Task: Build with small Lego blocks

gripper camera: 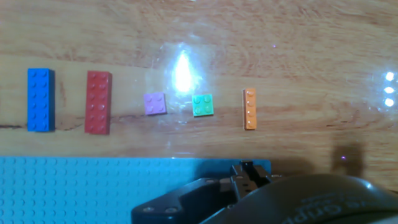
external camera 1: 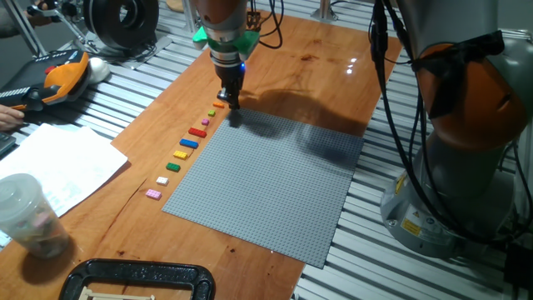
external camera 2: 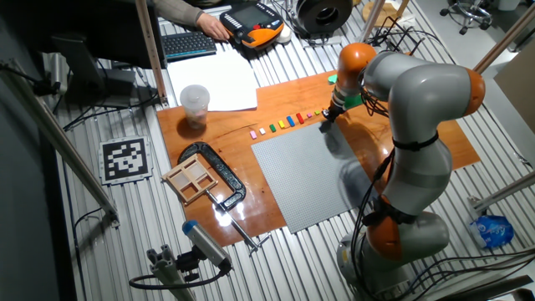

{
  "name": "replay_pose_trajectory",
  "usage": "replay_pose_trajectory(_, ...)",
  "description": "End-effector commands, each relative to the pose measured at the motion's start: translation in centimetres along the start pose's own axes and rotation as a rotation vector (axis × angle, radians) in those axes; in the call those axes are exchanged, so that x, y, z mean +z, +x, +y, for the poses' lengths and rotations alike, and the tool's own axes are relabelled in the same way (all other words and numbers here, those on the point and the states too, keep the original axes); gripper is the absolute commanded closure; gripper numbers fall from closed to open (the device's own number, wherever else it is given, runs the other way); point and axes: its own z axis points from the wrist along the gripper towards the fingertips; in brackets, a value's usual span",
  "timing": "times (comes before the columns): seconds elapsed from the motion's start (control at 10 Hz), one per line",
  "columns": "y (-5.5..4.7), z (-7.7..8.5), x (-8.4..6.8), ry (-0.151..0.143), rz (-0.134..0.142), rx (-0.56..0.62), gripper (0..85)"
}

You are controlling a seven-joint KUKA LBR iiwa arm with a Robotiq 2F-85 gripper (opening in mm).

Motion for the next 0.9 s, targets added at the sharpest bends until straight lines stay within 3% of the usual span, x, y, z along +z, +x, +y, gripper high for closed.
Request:
replay_pose_trajectory(0.0,0.0,0.0,0.0,0.004,0.001,0.002,85.0)
replay_pose_trajectory(0.3,0.7,0.4,-0.1,-0.012,0.013,0.01,85.0)
replay_pose_trajectory(0.8,1.2,0.4,0.0,-0.01,0.009,0.01,85.0)
